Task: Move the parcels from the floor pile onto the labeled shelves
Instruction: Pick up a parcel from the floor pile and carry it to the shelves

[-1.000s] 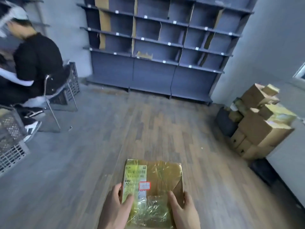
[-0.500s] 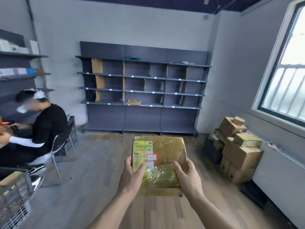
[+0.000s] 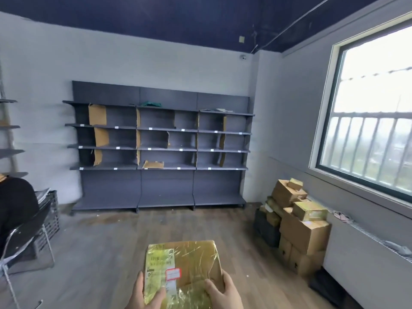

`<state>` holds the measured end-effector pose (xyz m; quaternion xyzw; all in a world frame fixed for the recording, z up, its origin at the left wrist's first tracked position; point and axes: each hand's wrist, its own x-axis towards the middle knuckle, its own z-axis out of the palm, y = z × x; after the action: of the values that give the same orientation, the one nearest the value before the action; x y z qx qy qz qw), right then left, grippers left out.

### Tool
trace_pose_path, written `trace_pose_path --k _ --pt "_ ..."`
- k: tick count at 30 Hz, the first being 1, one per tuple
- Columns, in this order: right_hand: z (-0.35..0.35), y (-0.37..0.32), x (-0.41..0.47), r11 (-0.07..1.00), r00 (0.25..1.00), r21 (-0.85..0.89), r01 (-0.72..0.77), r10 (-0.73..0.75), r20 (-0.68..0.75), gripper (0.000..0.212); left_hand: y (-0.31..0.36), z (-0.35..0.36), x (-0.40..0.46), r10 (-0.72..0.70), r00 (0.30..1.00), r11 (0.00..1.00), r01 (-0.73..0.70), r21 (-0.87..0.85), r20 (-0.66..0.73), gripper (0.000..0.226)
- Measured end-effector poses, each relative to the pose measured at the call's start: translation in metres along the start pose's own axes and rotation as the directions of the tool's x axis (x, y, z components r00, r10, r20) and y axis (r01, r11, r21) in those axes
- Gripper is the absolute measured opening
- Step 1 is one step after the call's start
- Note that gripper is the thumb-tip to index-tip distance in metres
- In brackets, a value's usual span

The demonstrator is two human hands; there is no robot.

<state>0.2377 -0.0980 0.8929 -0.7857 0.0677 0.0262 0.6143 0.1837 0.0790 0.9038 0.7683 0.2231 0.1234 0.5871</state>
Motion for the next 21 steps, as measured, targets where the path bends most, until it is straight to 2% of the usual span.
trace_pose_path --k 3,6,13,21 --pt "0.005 -0.005 0.058 1.000 0.999 0.007 -0.013 0.012 0.035 0.045 0.008 0.024 0.048 -0.010 1.000 1.000 0.010 -0.005 -0.004 0.083" --pt "0.002 -0.016 0.116 1.000 0.999 0.001 -0.007 0.007 0.049 0.040 0.026 0.051 0.096 -0.022 0.998 0.998 0.025 0.053 -0.058 0.081" --pt "0.000 -0.039 0.261 1.000 0.993 -0.005 0.001 0.000 0.120 0.036 0.061 0.117 0.218 0.004 1.000 0.997 -0.002 0.078 -0.023 0.077" --pt "0.021 -0.059 0.407 0.999 0.989 -0.034 -0.041 0.046 0.141 0.041 0.080 0.170 0.348 -0.050 0.999 0.997 0.050 0.060 0.004 0.081"
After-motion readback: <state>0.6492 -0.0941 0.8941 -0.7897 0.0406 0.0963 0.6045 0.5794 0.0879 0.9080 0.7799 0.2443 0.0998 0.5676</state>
